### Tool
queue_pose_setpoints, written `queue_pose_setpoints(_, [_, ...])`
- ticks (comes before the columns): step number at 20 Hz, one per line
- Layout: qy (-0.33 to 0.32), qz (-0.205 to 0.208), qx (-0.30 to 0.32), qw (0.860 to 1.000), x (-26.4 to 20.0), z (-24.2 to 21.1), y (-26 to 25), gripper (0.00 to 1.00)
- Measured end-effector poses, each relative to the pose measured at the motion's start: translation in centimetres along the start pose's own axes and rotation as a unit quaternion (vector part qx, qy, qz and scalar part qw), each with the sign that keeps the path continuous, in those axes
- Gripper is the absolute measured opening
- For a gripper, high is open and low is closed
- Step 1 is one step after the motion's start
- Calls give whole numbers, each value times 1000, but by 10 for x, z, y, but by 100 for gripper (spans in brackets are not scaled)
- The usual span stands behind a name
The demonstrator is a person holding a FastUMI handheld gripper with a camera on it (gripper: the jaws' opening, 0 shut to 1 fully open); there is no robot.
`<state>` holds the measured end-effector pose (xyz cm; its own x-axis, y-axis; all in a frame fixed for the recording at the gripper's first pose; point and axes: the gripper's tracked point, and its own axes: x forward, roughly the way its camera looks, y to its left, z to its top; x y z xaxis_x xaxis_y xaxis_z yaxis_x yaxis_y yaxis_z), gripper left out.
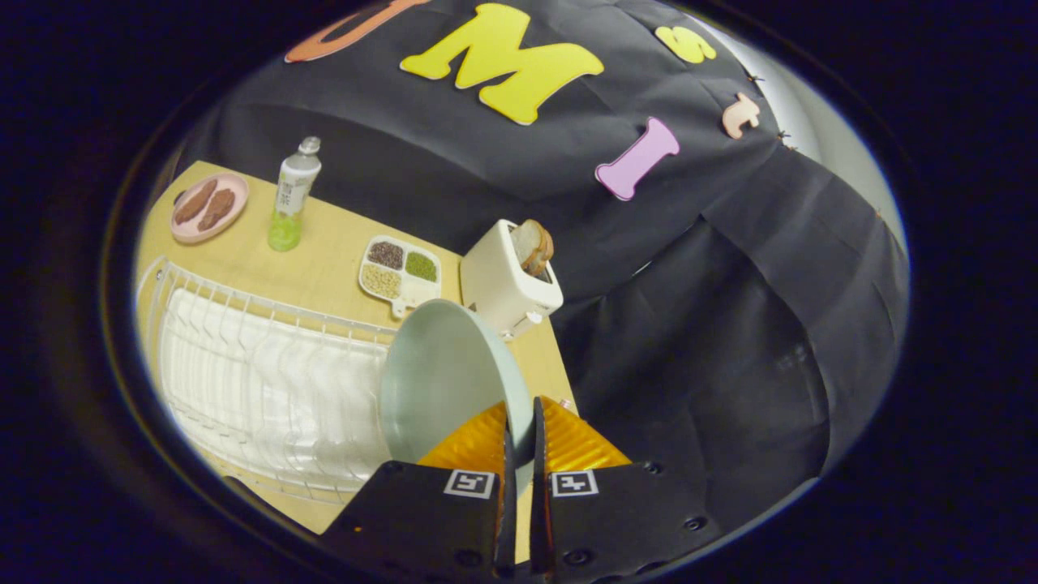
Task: Take the plate from the dish rack, then take the spoon from the basket and place it into the plate.
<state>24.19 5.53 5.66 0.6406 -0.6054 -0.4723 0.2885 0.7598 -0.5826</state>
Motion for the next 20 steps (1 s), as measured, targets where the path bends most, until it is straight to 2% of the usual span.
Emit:
queue_pose_setpoints(3, [-29, 57, 37, 997, -19, -11, -11, 12])
queue_pose_setpoints(6, [-53, 136, 69, 987, -44, -37, -7, 12])
queue_pose_setpoints(10, [-77, 241, 114, 961, -66, -93, 9, 12])
queue_pose_setpoints(14, [-67, 317, 133, 937, -64, -168, 44, 12])
queue_pose_setpoints(16, [-46, 336, 144, 930, -56, -204, 60, 12])
queue_pose_setpoints(20, [-21, 354, 165, 920, -44, -246, 86, 12])
